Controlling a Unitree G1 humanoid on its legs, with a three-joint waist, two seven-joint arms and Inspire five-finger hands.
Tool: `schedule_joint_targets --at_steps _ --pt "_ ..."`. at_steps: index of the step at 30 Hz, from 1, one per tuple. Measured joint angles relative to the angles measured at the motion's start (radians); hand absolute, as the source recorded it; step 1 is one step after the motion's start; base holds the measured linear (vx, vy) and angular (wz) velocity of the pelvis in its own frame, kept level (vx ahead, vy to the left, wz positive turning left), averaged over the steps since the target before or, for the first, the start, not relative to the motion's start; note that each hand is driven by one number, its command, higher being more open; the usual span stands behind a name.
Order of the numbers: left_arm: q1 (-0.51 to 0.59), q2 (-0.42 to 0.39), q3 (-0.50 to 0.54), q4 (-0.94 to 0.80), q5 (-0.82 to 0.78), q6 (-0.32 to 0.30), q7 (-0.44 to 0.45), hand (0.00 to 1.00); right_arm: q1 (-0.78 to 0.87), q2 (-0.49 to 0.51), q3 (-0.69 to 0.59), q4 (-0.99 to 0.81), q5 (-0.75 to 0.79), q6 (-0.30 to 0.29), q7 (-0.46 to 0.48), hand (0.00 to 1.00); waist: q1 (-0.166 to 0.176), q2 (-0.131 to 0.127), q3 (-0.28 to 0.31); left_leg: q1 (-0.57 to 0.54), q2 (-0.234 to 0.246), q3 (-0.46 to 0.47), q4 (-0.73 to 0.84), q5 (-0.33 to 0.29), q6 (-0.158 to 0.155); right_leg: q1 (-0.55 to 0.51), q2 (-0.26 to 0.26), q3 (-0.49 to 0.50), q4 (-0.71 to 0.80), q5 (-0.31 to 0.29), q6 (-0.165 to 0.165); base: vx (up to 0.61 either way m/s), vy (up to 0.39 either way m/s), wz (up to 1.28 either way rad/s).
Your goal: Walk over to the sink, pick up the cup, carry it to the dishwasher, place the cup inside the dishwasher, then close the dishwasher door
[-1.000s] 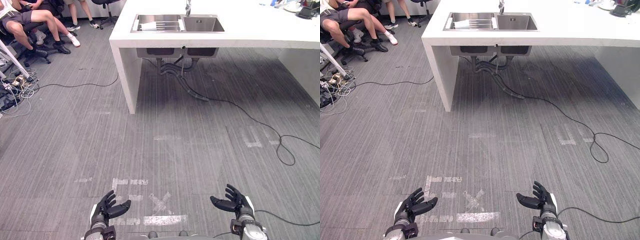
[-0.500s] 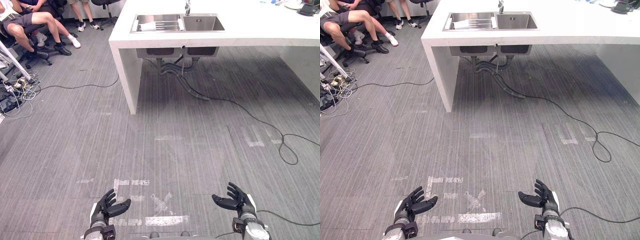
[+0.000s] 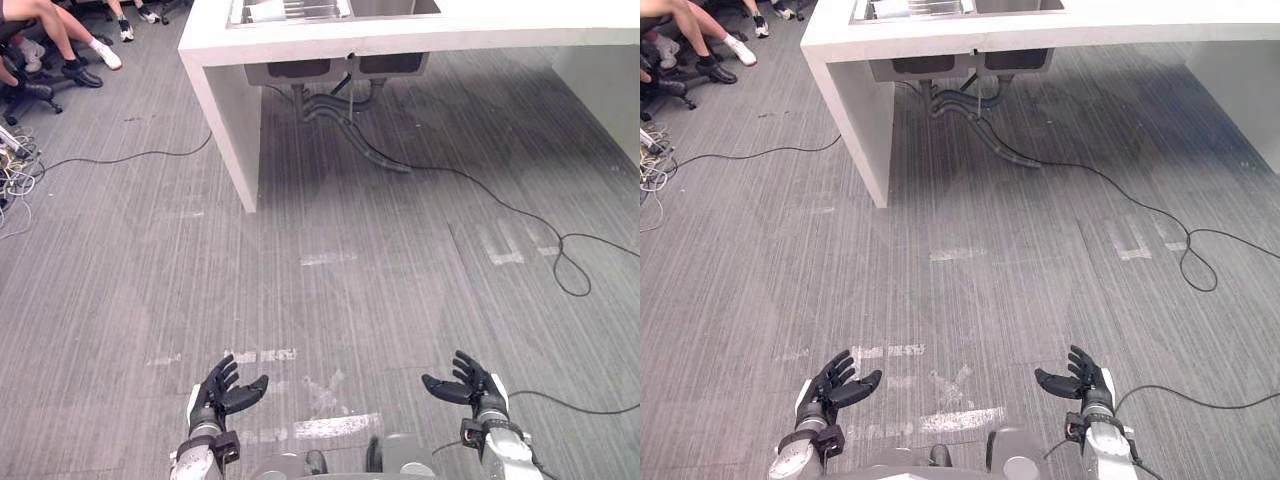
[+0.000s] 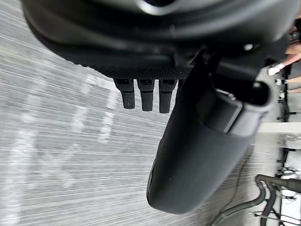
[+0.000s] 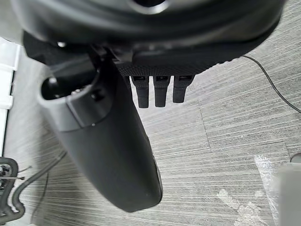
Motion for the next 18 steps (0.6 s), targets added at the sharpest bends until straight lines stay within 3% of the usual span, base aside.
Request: schedule_joint_targets --at_steps 2,4,5,6,7,8,9,10,12,14,16,18 --pt "-0.021 0.002 -0.001 -0.001 -0.012 0.000 0.007 0.90 -0.008 -0.011 0.000 0.000 0.000 0.000 0.000 0.90 -0.005 0.008 0.007 0.039 0.013 -0.021 -0.018 -0.020 -0.011 -0.075 -0.013 -0.027 -0.039 -0.018 0.001 0.45 -0.051 0.29" --pt "-0.062 0.000 0.001 0.000 -0.017 0.000 0.012 0.90 -0.024 -0.030 0.005 0.000 0.000 0.000 0.000 0.90 -0.010 0.040 0.037 0.095 0.061 -0.046 -0.063 -0.025 -0.032 -0.148 0.010 -0.058 -0.140 0.004 -0.010 0.53 -0.121 0.38" --pt "-0.084 0.001 0.004 0.001 -0.032 -0.002 0.026 0.90 -0.035 -0.045 0.019 0.002 0.000 0.000 0.001 0.90 -0.014 0.055 0.051 0.127 0.091 -0.054 -0.081 -0.022 -0.057 -0.174 0.038 -0.069 -0.281 0.081 -0.011 0.58 -0.169 0.41" --pt "-0.088 0.012 0.012 0.001 -0.035 -0.011 0.036 0.90 -0.031 -0.045 0.031 0.001 0.001 -0.002 0.000 0.90 -0.020 0.035 0.046 0.165 0.098 -0.072 -0.085 -0.029 -0.088 -0.179 0.044 -0.054 -0.441 0.220 -0.029 0.78 -0.248 0.45" --pt "-0.086 0.018 0.015 0.002 -0.035 -0.015 0.041 0.90 -0.024 -0.047 0.039 0.000 0.000 -0.004 0.000 0.90 -0.028 0.025 0.041 0.190 0.102 -0.083 -0.081 -0.042 -0.111 -0.175 0.041 -0.049 -0.458 0.343 -0.063 0.86 -0.294 0.34" --pt "-0.102 0.005 0.015 0.031 -0.035 -0.018 0.046 0.90 -0.034 -0.064 0.038 0.012 0.000 -0.002 -0.003 0.90 -0.030 0.066 0.046 0.213 0.152 -0.092 -0.048 -0.052 -0.142 -0.179 0.061 -0.087 -0.357 0.336 -0.094 0.88 -0.333 0.35" --pt "-0.119 0.009 0.015 0.035 -0.035 -0.018 0.044 0.90 -0.051 -0.058 0.037 0.013 0.000 -0.001 -0.006 0.90 -0.037 0.060 0.049 0.177 0.163 -0.099 0.057 -0.005 -0.188 -0.164 0.055 -0.098 -0.315 0.247 -0.107 0.70 -0.281 0.25" --pt "-0.124 0.003 0.015 0.036 -0.035 -0.018 0.044 0.90 -0.057 -0.058 0.039 0.014 0.000 0.001 -0.005 0.90 -0.038 0.061 0.050 0.149 0.172 -0.101 0.133 0.030 -0.185 -0.148 0.060 -0.104 -0.309 0.222 -0.112 0.53 -0.237 0.29" --pt "-0.127 -0.016 0.016 0.037 -0.053 -0.018 0.044 0.90 -0.060 -0.052 0.048 0.014 0.004 -0.001 -0.006 0.90 -0.035 0.064 0.057 0.016 0.225 -0.101 0.474 0.235 -0.166 -0.018 0.090 -0.122 -0.384 0.179 -0.128 0.61 -0.263 0.15" --pt "-0.119 -0.017 0.018 0.007 -0.062 -0.018 0.044 0.90 -0.058 -0.031 0.065 0.001 0.008 -0.007 -0.009 0.90 -0.009 0.060 0.083 -0.158 0.347 -0.040 0.920 0.186 -0.104 0.228 0.163 -0.125 -0.555 0.176 -0.133 0.69 -0.255 -0.01" --pt "-0.107 -0.021 0.018 -0.070 -0.071 -0.018 0.045 0.90 -0.059 -0.031 0.064 -0.032 0.009 -0.021 -0.022 0.90 0.005 0.044 0.095 -0.301 0.367 0.011 1.021 0.126 -0.077 0.383 0.176 -0.109 -0.683 0.175 -0.134 0.61 -0.164 -0.05" --pt "-0.106 -0.024 0.025 -0.149 -0.072 -0.018 0.049 0.90 -0.068 -0.034 0.040 -0.048 0.010 -0.030 -0.028 0.90 0.020 0.042 0.102 -0.419 0.340 0.045 0.928 0.082 -0.084 0.472 0.174 -0.095 -0.765 0.173 -0.131 0.47 -0.052 -0.09"
